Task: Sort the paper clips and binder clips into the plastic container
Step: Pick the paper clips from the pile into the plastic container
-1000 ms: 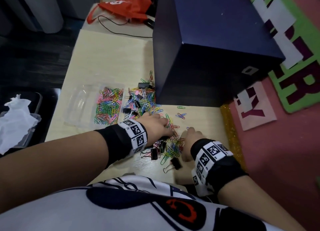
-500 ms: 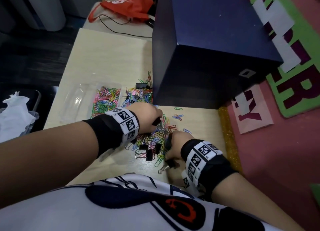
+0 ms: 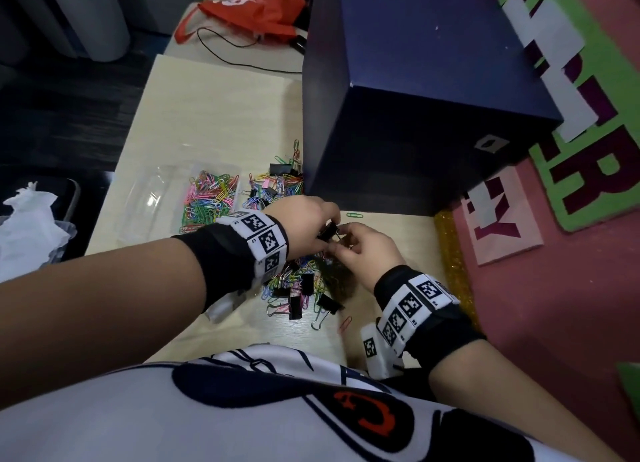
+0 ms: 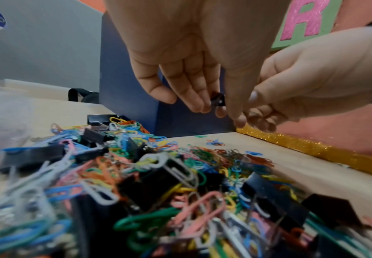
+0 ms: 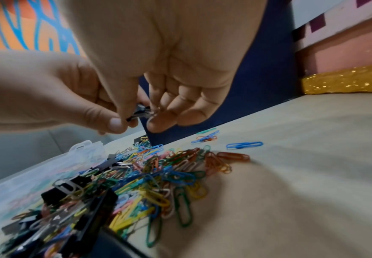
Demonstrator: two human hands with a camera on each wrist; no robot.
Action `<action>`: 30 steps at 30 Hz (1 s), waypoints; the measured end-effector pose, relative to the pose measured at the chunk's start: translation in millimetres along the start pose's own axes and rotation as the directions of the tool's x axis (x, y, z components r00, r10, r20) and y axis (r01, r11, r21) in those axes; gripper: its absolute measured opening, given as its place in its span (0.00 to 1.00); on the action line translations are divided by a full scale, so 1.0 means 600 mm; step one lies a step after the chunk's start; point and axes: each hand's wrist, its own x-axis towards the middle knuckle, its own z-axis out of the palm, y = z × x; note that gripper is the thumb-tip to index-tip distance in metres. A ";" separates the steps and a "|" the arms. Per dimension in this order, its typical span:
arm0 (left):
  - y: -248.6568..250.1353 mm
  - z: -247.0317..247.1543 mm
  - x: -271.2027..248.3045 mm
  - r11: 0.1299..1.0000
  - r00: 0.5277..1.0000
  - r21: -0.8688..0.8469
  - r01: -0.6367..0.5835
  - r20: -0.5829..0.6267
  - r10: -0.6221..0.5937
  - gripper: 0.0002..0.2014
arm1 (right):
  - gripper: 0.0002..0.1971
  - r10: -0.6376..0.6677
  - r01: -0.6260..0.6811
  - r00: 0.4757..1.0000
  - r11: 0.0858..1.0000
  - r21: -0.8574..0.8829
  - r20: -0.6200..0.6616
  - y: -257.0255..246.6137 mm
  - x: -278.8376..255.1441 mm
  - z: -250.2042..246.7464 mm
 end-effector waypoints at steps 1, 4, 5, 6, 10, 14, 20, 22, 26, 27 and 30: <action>0.003 0.002 0.001 1.000 1.000 -0.011 -0.008 -0.001 0.008 0.21 | 0.15 0.022 -0.021 0.999 0.999 0.036 -0.036 0.003 -0.001 -0.001; 0.013 0.006 0.007 0.999 0.999 -0.030 -0.031 0.010 0.031 0.22 | 0.12 0.022 -0.019 0.998 0.999 0.049 -0.065 0.014 -0.001 -0.005; 0.017 0.007 0.009 0.999 0.999 -0.035 -0.040 0.015 0.040 0.22 | 0.11 0.026 -0.023 0.998 0.998 0.052 -0.052 0.015 -0.001 -0.007; 0.019 0.008 0.010 0.998 0.999 -0.042 -0.043 0.023 0.044 0.24 | 0.09 0.043 -0.039 0.998 0.996 0.076 -0.052 0.021 0.001 -0.008; 0.016 0.017 0.005 0.999 0.992 -0.035 -0.005 0.128 0.009 0.27 | 0.07 0.268 -0.224 0.942 0.950 0.219 -0.199 0.040 0.008 -0.024; 0.008 0.028 -0.005 0.982 0.947 0.137 -0.126 0.312 0.078 0.14 | 0.24 0.370 -0.410 0.877 0.909 -0.078 -0.305 0.042 -0.003 -0.035; 0.009 0.045 -0.011 0.947 0.922 0.260 -0.190 0.378 0.081 0.18 | 0.16 0.277 -0.146 0.932 0.878 -0.455 0.234 0.000 -0.031 -0.003; 0.010 0.048 -0.013 0.938 0.929 0.285 -0.200 0.360 0.089 0.17 | 0.23 0.278 -0.068 0.901 0.849 -0.524 0.333 -0.009 -0.037 0.019; 0.015 0.049 -0.015 0.931 0.932 0.305 -0.201 0.351 0.086 0.12 | 0.27 0.258 -0.053 0.918 0.832 -0.553 0.301 -0.014 -0.046 0.051; 0.016 0.050 -0.015 0.932 0.935 0.304 -0.196 0.345 0.084 0.12 | 0.25 0.249 -0.057 0.926 0.833 -0.550 0.282 -0.013 -0.046 0.053; 0.016 0.049 -0.014 0.948 0.947 0.271 -0.165 0.313 0.075 0.08 | 0.22 0.248 -0.092 0.941 0.840 -0.535 0.228 -0.016 -0.046 0.049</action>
